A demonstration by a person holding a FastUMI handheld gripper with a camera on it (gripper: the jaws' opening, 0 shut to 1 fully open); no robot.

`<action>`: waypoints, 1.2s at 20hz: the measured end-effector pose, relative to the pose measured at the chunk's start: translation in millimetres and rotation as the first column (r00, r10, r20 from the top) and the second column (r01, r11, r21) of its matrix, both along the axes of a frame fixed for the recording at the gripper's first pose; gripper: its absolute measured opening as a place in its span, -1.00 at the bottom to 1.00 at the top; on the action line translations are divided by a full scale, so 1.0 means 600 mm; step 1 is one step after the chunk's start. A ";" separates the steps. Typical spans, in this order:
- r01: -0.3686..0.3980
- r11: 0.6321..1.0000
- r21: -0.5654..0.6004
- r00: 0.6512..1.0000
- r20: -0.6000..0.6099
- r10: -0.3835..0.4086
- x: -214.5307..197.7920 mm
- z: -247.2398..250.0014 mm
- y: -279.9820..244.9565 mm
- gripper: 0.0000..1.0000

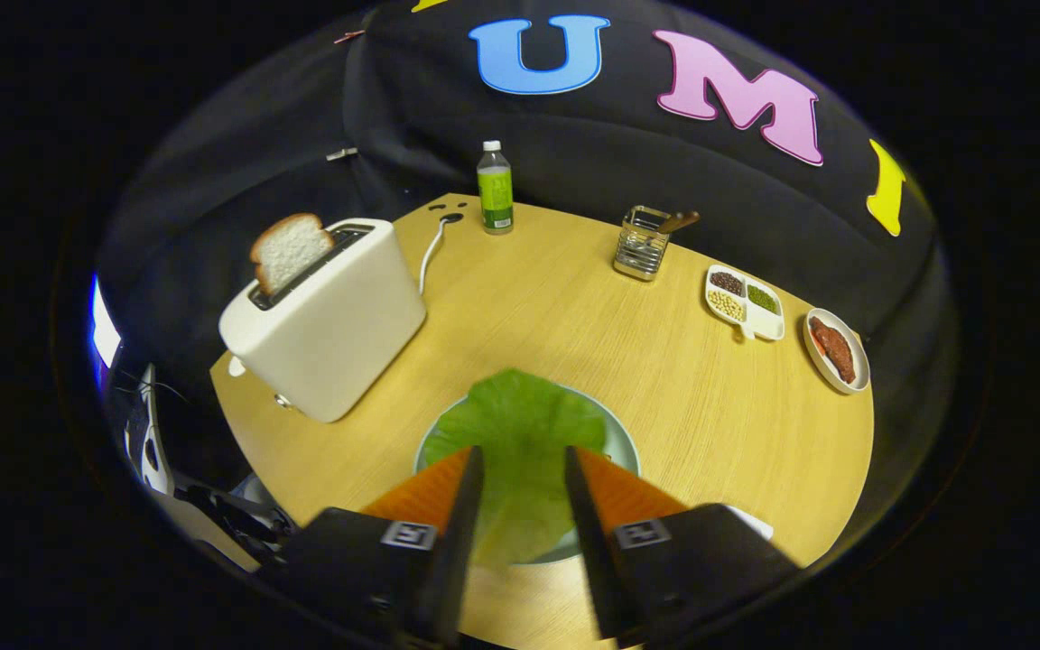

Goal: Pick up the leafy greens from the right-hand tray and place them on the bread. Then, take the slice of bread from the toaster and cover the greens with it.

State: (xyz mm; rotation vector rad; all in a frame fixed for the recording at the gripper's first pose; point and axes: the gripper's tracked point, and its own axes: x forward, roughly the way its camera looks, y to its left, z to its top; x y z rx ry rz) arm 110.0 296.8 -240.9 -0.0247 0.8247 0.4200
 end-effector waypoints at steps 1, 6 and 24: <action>0.005 1.000 -0.011 1.000 0.020 -0.004 0.000 0.009 0.000 0.55; 0.013 1.000 -0.014 0.975 0.221 -0.009 0.000 0.099 0.001 0.98; -0.272 0.943 0.189 0.795 0.596 0.110 0.001 0.477 0.266 0.96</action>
